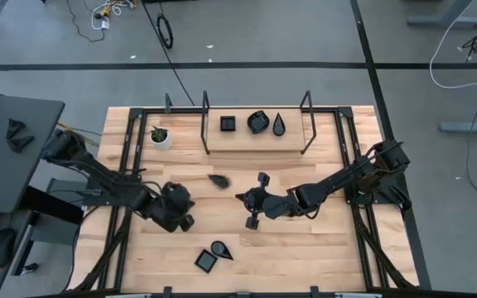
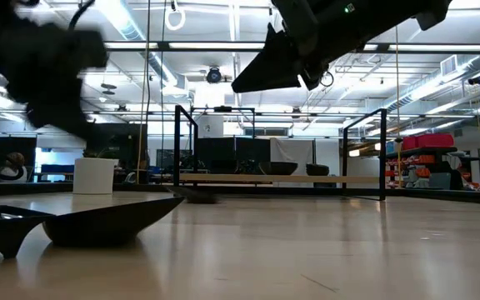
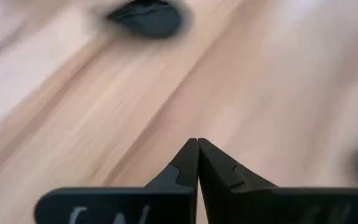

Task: Pick & Place Mini shaped plates
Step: Stack the black teardrop shaped bowl on top of the other black teardrop shaped bowl on the shelf

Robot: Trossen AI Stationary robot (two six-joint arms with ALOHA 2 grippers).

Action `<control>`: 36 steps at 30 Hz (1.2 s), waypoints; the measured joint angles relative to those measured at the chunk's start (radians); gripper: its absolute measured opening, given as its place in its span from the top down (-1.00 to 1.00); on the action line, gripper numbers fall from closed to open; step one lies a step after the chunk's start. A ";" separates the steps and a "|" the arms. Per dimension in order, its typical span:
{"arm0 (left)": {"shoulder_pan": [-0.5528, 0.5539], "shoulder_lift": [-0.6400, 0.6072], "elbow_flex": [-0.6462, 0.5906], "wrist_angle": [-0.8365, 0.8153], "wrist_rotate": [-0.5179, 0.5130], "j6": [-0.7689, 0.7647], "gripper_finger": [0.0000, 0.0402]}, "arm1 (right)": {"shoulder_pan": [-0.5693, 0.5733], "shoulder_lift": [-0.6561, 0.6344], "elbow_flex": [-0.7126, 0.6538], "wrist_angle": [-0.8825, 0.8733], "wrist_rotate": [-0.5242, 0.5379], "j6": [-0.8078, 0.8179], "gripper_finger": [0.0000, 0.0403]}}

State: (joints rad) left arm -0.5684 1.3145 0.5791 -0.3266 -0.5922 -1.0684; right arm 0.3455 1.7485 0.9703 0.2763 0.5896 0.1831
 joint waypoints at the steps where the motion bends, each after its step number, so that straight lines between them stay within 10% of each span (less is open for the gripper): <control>1: 0.006 -0.005 0.019 0.025 -0.003 0.025 0.94 | 0.000 0.000 0.000 -0.002 0.000 0.005 0.96; 14: 0.057 0.001 0.025 -0.001 -0.032 0.061 0.91 | -0.108 -0.001 0.000 -0.244 -0.037 0.385 0.91; 27: 0.056 0.001 0.023 0.018 -0.073 0.060 0.92 | -0.278 0.156 0.000 -0.260 -0.134 0.669 0.14; 36: 0.056 0.001 0.023 0.022 -0.103 0.067 0.92 | -0.293 0.242 0.000 -0.091 -0.126 0.654 0.25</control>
State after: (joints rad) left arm -0.5121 1.3159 0.6016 -0.3044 -0.6948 -1.0014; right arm 0.0528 1.9907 0.9703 0.1855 0.4633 0.8370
